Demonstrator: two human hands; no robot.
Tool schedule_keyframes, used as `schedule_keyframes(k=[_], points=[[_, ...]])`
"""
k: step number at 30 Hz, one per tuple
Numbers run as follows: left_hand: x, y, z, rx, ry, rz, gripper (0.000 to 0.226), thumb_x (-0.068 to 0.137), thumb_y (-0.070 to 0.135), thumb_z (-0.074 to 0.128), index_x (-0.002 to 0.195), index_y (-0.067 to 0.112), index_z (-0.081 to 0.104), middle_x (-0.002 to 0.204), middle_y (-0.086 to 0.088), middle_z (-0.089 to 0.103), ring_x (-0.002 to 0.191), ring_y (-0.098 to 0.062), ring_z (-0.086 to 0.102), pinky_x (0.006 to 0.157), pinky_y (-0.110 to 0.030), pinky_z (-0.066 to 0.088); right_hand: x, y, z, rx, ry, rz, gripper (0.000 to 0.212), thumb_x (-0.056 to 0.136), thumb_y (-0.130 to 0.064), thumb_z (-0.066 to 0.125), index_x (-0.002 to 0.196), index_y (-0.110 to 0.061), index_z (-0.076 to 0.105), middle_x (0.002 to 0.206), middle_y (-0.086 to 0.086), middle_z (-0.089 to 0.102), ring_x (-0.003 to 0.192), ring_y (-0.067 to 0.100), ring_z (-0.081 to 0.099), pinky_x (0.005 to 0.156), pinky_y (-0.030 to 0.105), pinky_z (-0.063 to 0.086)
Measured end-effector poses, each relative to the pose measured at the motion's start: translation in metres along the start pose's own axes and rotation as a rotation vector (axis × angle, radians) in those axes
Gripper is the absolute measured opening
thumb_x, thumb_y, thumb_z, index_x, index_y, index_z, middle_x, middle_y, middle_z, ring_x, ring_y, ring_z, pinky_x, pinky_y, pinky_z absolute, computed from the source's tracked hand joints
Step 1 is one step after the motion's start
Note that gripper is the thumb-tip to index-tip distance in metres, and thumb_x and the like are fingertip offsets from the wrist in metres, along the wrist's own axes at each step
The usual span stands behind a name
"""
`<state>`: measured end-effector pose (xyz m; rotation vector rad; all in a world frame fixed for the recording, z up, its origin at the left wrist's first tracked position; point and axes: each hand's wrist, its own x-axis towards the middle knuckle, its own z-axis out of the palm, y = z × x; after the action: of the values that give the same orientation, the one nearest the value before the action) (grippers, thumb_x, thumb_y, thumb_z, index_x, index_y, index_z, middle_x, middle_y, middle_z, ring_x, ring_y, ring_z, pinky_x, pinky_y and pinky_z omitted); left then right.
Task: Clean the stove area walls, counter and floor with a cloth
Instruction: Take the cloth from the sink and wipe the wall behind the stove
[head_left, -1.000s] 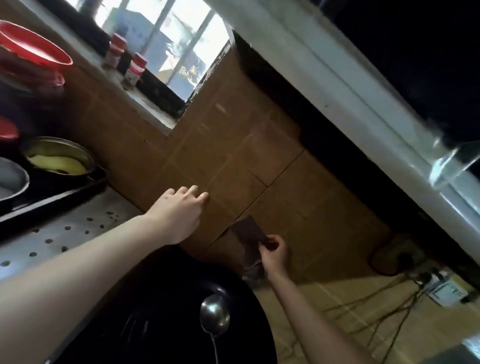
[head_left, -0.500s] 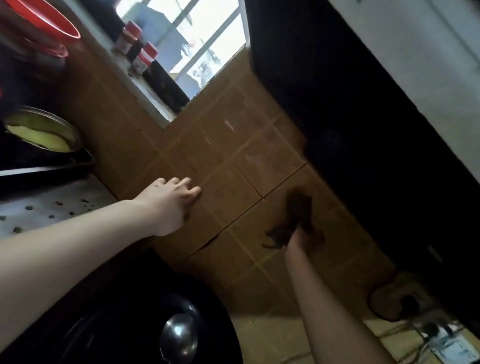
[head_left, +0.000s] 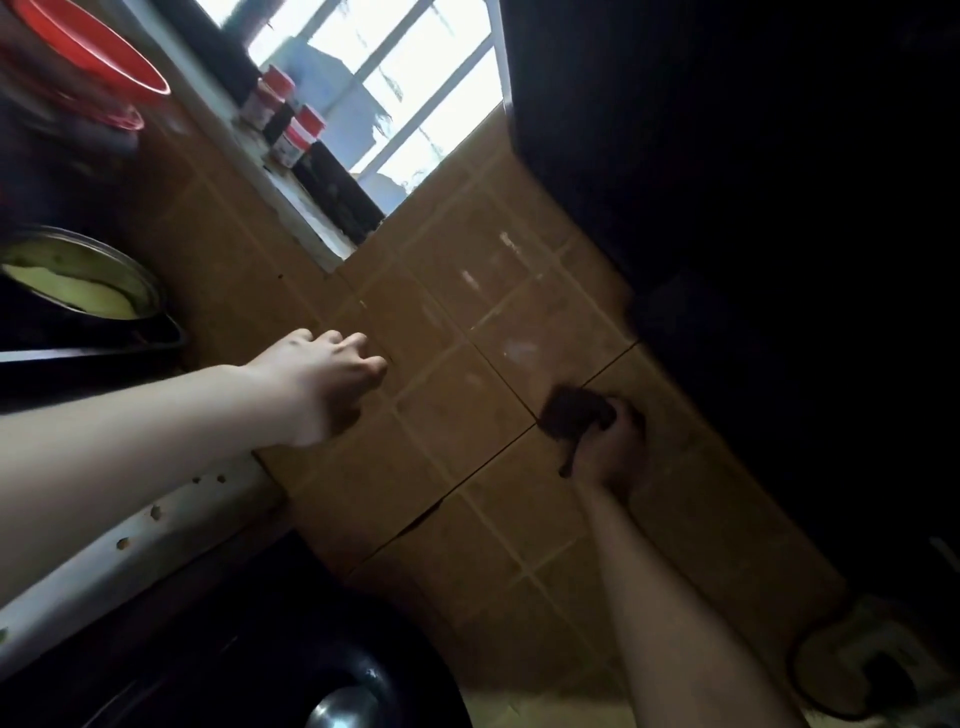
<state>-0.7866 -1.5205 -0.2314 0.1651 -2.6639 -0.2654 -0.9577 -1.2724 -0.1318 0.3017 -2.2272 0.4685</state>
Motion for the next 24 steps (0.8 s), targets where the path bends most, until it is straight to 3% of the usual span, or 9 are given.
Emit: schedule_keyframes(k=[3, 5, 7, 10, 12, 14, 16, 19, 24], points=[[0.002, -0.001, 0.006, -0.029, 0.001, -0.007, 0.039, 0.094, 0.036, 0.044, 0.132, 0.029, 0.036, 0.131, -0.003, 0.038, 0.118, -0.021, 0.045, 0.093, -0.034, 0.039, -0.018, -0.002, 0.015, -0.324, -0.231, -0.335, 0.055, 0.075, -0.006, 0.067, 0.127, -0.015, 0.053, 0.138, 0.011, 0.044, 0.122, 0.034, 0.046, 0.094, 0.041, 0.043], [0.000, 0.000, 0.011, -0.035, -0.003, 0.003, 0.038, 0.094, 0.037, 0.043, 0.131, 0.030, 0.036, 0.129, -0.002, 0.039, 0.115, -0.020, 0.046, 0.091, -0.033, 0.040, -0.033, 0.008, 0.027, -0.508, -0.339, -0.554, 0.055, 0.063, -0.009, 0.078, 0.114, -0.017, 0.060, 0.130, 0.013, 0.051, 0.107, 0.035, 0.056, 0.073, 0.038, 0.052], [-0.003, 0.000, 0.015, -0.029, -0.020, 0.017, 0.038, 0.095, 0.037, 0.042, 0.131, 0.030, 0.035, 0.127, 0.000, 0.039, 0.113, -0.019, 0.045, 0.090, -0.031, 0.040, -0.047, 0.018, 0.035, -0.730, -0.437, -0.752, 0.053, 0.041, -0.013, 0.088, 0.089, -0.017, 0.066, 0.103, 0.012, 0.063, 0.077, 0.031, 0.064, 0.043, 0.029, 0.048], [-0.005, 0.000, 0.019, -0.022, -0.034, 0.018, 0.037, 0.095, 0.037, 0.040, 0.131, 0.031, 0.035, 0.128, 0.001, 0.038, 0.113, -0.018, 0.045, 0.090, -0.030, 0.039, -0.049, 0.031, 0.044, -0.805, -0.436, -0.985, 0.045, 0.040, -0.013, 0.090, 0.078, -0.014, 0.066, 0.091, 0.010, 0.063, 0.066, 0.028, 0.062, 0.033, 0.025, 0.041], [-0.005, -0.002, 0.020, -0.023, -0.033, 0.017, 0.036, 0.095, 0.037, 0.040, 0.130, 0.032, 0.035, 0.128, 0.001, 0.037, 0.113, -0.017, 0.045, 0.090, -0.030, 0.039, -0.035, 0.025, 0.037, -0.735, -0.415, -0.948, 0.045, 0.046, -0.009, 0.088, 0.085, -0.013, 0.066, 0.103, 0.011, 0.058, 0.074, 0.030, 0.063, 0.041, 0.029, 0.047], [-0.004, -0.002, 0.021, -0.031, -0.036, 0.014, 0.036, 0.095, 0.037, 0.041, 0.130, 0.032, 0.035, 0.128, 0.001, 0.038, 0.113, -0.018, 0.045, 0.090, -0.031, 0.040, -0.003, 0.012, 0.026, -0.611, -0.345, -0.822, 0.044, 0.068, -0.007, 0.075, 0.109, -0.015, 0.060, 0.131, 0.012, 0.043, 0.101, 0.033, 0.058, 0.072, 0.038, 0.053], [-0.003, -0.002, 0.021, -0.039, -0.037, 0.014, 0.036, 0.095, 0.037, 0.041, 0.130, 0.032, 0.035, 0.128, 0.001, 0.038, 0.113, -0.018, 0.045, 0.090, -0.031, 0.039, 0.032, -0.009, 0.007, -0.524, -0.222, -0.624, 0.043, 0.083, -0.003, 0.056, 0.124, -0.018, 0.053, 0.143, 0.012, 0.033, 0.115, 0.036, 0.049, 0.093, 0.044, 0.045], [-0.005, -0.003, 0.021, -0.065, -0.037, 0.004, 0.036, 0.094, 0.038, 0.041, 0.130, 0.032, 0.036, 0.128, 0.001, 0.038, 0.113, -0.018, 0.045, 0.091, -0.031, 0.039, 0.062, -0.030, -0.012, -0.401, -0.025, -0.465, 0.036, 0.085, -0.001, 0.044, 0.116, -0.014, 0.055, 0.136, 0.014, 0.038, 0.109, 0.040, 0.052, 0.089, 0.051, 0.046], [-0.011, -0.010, 0.022, -0.027, -0.080, 0.000, 0.038, 0.095, 0.039, 0.041, 0.131, 0.032, 0.035, 0.131, 0.000, 0.036, 0.116, -0.018, 0.044, 0.092, -0.031, 0.040, 0.032, -0.018, 0.011, -0.468, -0.127, -0.572, 0.032, 0.083, -0.002, 0.055, 0.115, -0.007, 0.056, 0.136, 0.016, 0.039, 0.120, 0.036, 0.043, 0.092, 0.042, 0.042]])
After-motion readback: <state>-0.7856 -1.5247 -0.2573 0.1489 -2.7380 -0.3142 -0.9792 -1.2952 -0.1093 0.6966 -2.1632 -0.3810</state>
